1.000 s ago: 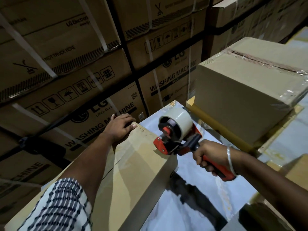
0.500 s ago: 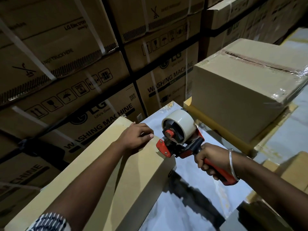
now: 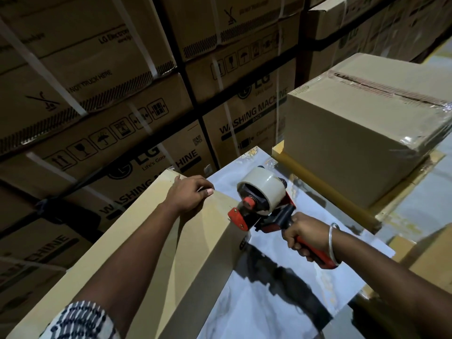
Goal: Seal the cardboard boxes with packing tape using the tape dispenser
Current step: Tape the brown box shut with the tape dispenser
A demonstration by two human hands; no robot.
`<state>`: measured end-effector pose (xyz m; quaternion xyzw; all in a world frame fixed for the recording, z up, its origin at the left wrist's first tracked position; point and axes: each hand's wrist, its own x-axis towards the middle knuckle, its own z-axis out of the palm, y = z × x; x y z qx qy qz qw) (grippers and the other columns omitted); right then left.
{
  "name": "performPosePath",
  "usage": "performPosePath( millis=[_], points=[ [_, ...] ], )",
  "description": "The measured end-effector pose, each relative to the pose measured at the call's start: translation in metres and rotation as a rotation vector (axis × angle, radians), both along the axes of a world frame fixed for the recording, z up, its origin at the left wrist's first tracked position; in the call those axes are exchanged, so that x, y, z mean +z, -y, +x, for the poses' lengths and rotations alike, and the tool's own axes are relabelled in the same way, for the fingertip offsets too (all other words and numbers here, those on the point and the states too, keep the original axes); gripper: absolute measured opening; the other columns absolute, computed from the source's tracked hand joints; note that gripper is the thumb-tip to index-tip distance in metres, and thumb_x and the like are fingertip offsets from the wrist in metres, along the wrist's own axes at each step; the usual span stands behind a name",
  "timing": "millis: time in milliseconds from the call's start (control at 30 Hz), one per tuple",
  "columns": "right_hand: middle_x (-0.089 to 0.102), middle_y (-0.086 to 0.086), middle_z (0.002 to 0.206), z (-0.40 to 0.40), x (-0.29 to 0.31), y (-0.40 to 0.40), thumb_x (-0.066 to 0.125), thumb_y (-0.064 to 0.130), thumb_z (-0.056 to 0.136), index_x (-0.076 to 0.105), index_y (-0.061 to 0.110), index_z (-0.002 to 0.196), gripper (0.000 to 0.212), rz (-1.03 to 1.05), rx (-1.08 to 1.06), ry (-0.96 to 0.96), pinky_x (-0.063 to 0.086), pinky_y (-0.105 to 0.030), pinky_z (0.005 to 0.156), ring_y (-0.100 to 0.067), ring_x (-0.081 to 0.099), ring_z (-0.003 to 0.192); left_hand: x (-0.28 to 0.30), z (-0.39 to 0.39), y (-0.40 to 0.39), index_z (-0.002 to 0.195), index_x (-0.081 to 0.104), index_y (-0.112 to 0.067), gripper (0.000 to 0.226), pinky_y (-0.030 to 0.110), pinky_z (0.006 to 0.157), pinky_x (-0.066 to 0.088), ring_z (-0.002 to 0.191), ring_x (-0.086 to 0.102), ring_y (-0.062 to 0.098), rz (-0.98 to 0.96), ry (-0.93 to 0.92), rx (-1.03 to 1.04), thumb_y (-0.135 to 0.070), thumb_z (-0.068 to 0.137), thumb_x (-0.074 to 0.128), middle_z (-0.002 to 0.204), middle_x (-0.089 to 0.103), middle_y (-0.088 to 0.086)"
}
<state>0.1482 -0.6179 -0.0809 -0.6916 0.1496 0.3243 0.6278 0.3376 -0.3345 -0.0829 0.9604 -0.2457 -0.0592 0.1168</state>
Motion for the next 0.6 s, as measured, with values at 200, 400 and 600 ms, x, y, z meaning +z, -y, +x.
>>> performPosePath(
  millis=[200, 400, 600],
  points=[
    [0.033, -0.008, 0.057, 0.0, -0.014, -0.002, 0.054, 0.01, 0.055, 0.07, -0.003, 0.109, 0.058, 0.012, -0.063, 0.018, 0.019, -0.024, 0.047, -0.02, 0.023, 0.044, 0.002, -0.024, 0.033, 0.123, 0.066, -0.029, 0.027, 0.058, 0.118, 0.017, 0.124, 0.051, 0.008, -0.002, -0.07, -0.188, -0.026, 0.1, 0.053, 0.129, 0.062, -0.014],
    [0.049, -0.043, 0.085, 0.0, -0.023, -0.003, 0.056, 0.01, 0.053, 0.057, -0.011, 0.087, 0.04, -0.006, -0.078, 0.062, 0.021, -0.024, 0.048, -0.021, 0.024, 0.045, -0.012, -0.029, 0.029, 0.106, 0.074, -0.034, 0.036, 0.059, 0.114, 0.027, 0.101, 0.056, -0.006, -0.202, -0.147, -0.184, -0.058, 0.093, 0.051, 0.1, 0.062, -0.029],
    [0.032, -0.014, 0.067, -0.011, -0.025, 0.004, 0.055, 0.005, 0.057, 0.045, 0.002, 0.069, 0.016, 0.074, -0.129, 0.085, 0.014, -0.03, 0.053, -0.02, 0.021, 0.047, -0.001, -0.033, 0.032, 0.112, 0.074, -0.026, 0.031, 0.056, 0.12, 0.01, 0.111, 0.058, 0.004, -0.167, -0.13, -0.181, -0.045, 0.097, 0.055, 0.113, 0.068, -0.014]
  ],
)
